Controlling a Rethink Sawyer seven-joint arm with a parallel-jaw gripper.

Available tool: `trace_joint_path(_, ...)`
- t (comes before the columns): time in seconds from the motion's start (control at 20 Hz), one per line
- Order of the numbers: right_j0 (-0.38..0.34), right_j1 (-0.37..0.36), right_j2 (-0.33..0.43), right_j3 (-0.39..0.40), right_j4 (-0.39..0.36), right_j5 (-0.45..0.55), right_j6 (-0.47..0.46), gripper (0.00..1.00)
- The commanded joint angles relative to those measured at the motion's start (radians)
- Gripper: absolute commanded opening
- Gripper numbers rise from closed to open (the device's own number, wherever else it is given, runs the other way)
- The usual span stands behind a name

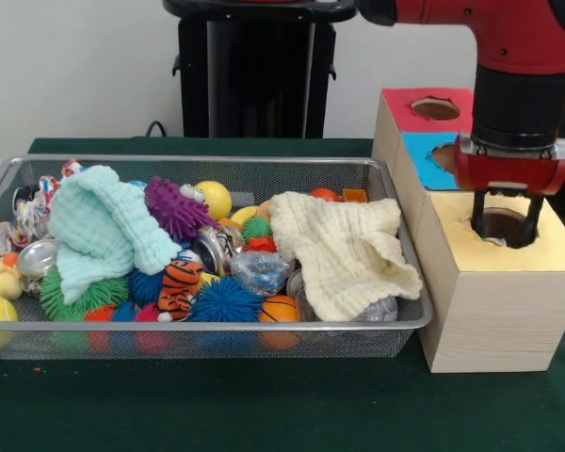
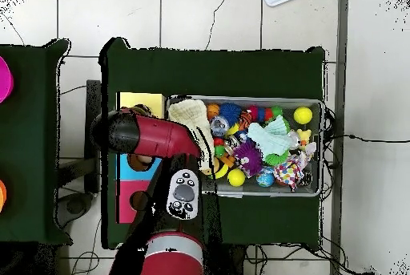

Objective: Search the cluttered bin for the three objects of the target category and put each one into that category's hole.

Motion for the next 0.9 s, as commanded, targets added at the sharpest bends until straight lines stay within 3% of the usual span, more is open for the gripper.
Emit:
trace_joint_path(0.05,0.009,-0.083,-0.002,0.041,-0.022,0.270,0.163,1.00)
trace_joint_path(0.9,-0.031,-0.180,0.006,0.103,-0.049,0.327,0.100,1.00)
